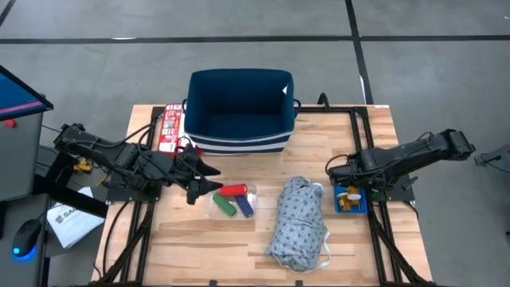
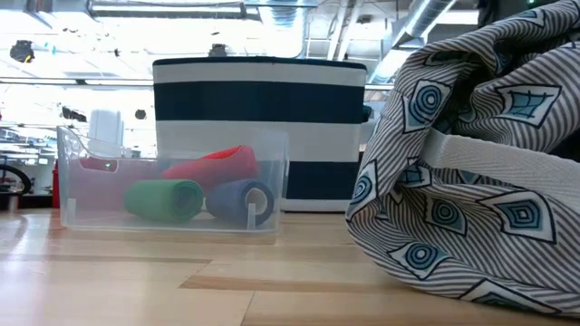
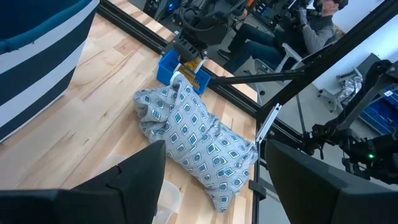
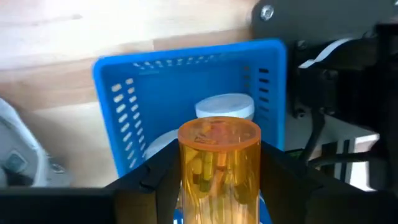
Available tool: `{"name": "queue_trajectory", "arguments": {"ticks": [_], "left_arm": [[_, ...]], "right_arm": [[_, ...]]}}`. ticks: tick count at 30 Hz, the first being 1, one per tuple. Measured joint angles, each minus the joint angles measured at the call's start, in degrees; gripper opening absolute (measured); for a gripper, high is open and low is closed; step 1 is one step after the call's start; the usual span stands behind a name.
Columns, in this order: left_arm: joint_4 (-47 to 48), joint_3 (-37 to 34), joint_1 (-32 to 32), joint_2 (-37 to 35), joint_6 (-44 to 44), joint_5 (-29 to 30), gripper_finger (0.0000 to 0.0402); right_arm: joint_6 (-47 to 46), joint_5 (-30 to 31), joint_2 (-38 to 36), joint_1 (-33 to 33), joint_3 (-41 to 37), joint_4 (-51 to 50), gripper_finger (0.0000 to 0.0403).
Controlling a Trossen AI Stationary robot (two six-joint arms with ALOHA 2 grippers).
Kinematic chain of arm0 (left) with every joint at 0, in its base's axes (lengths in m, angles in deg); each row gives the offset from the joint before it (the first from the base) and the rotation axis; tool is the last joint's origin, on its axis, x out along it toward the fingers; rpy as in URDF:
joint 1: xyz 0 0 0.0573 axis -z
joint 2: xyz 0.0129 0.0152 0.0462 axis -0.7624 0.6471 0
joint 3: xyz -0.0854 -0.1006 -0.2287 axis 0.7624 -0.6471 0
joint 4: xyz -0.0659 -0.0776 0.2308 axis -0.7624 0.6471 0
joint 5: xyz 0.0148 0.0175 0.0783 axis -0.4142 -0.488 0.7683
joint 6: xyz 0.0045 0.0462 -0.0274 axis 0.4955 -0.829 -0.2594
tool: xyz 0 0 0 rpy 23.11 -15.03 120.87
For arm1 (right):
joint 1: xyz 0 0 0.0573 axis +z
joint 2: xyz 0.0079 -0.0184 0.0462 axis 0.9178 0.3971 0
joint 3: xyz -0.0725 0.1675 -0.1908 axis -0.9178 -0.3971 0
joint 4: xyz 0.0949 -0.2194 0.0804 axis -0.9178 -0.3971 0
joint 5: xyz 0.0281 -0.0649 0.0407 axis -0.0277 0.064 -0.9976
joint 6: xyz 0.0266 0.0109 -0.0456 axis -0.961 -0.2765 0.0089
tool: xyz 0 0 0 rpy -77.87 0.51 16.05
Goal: Pick & place medical supplies in basket/bin
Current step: Put the orange pill bottle into the small blue bin, then put the blue patient gown into the large blue bin
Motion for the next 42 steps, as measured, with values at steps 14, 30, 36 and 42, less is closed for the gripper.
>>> {"name": "queue_trajectory", "arguments": {"ticks": [14, 30, 36, 42], "left_arm": [[0.0, 0.0, 0.0, 0.0, -0.9, 0.6, 0.0266], [0.0, 0.0, 0.0, 0.0, -1.2, 0.6, 0.0266], [0.3, 0.0, 0.0, 0.0, -3.1, -0.4, 0.0266], [6.0, 0.0, 0.0, -2.8, -3.5, -1.0, 0.0266]], "right_arm": [[1.8, -0.7, 2.7, -1.6, 0.2, 0.1, 0.0215], [1.1, 1.5, 2.6, -2.0, 5.2, -0.1, 0.0249], [1.6, 5.0, 2.6, -1.9, 9.1, 1.4, 0.0249], [8.7, 12.4, 2.6, -1.9, 12.8, 10.5, 0.0249]]}}
